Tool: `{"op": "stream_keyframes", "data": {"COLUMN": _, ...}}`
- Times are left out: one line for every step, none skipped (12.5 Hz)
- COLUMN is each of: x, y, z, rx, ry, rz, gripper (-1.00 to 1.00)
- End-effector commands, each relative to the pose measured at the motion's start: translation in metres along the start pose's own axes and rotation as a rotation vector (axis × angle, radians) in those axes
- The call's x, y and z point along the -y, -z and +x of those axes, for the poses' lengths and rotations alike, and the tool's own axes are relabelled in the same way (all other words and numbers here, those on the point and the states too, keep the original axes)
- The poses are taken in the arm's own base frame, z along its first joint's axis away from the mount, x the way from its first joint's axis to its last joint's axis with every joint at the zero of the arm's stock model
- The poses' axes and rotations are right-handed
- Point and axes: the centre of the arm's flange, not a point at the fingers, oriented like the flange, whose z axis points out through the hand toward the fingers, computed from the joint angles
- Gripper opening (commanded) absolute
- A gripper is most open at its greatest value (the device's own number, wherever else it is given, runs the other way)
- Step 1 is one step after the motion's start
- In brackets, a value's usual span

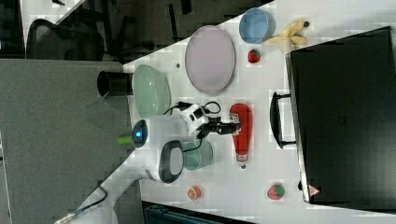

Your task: Pick ketchup from plate and place it on table.

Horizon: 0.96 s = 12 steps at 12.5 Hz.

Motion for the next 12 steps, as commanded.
{"op": "stream_keyframes", "data": {"x": 0.018, "y": 0.117, "z": 0.031, "rx": -0.123, "ry": -0.169, "rz": 0.046, "gripper": 1.00}}
{"op": "stream_keyframes", "data": {"x": 0.021, "y": 0.144, "z": 0.033, "rx": -0.114, "ry": -0.246, "rz": 0.050, "gripper": 1.00}}
{"op": "stream_keyframes", "data": {"x": 0.023, "y": 0.170, "z": 0.033, "rx": -0.097, "ry": -0.325, "rz": 0.050, "gripper": 1.00}}
{"op": "stream_keyframes", "data": {"x": 0.025, "y": 0.196, "z": 0.031, "rx": -0.074, "ry": -0.397, "rz": 0.045, "gripper": 1.00}}
{"op": "stream_keyframes", "data": {"x": 0.027, "y": 0.221, "z": 0.030, "rx": -0.052, "ry": -0.466, "rz": 0.039, "gripper": 1.00}}
{"op": "stream_keyframes", "data": {"x": 0.032, "y": 0.247, "z": 0.029, "rx": -0.042, "ry": -0.512, "rz": 0.036, "gripper": 1.00}}
{"op": "stream_keyframes", "data": {"x": 0.036, "y": 0.273, "z": 0.029, "rx": -0.042, "ry": -0.530, "rz": 0.037, "gripper": 1.00}}
{"op": "stream_keyframes", "data": {"x": 0.038, "y": 0.295, "z": 0.029, "rx": -0.045, "ry": -0.538, "rz": 0.039, "gripper": 1.00}}
{"op": "stream_keyframes", "data": {"x": 0.037, "y": 0.312, "z": 0.026, "rx": -0.028, "ry": -0.537, "rz": 0.029, "gripper": 1.00}}
{"op": "stream_keyframes", "data": {"x": 0.035, "y": 0.326, "z": 0.023, "rx": -0.007, "ry": -0.541, "rz": 0.017, "gripper": 1.00}}
{"op": "stream_keyframes", "data": {"x": 0.034, "y": 0.339, "z": 0.023, "rx": -0.006, "ry": -0.553, "rz": 0.014, "gripper": 1.00}}
{"op": "stream_keyframes", "data": {"x": 0.032, "y": 0.351, "z": 0.024, "rx": -0.017, "ry": -0.575, "rz": 0.009, "gripper": 1.00}}
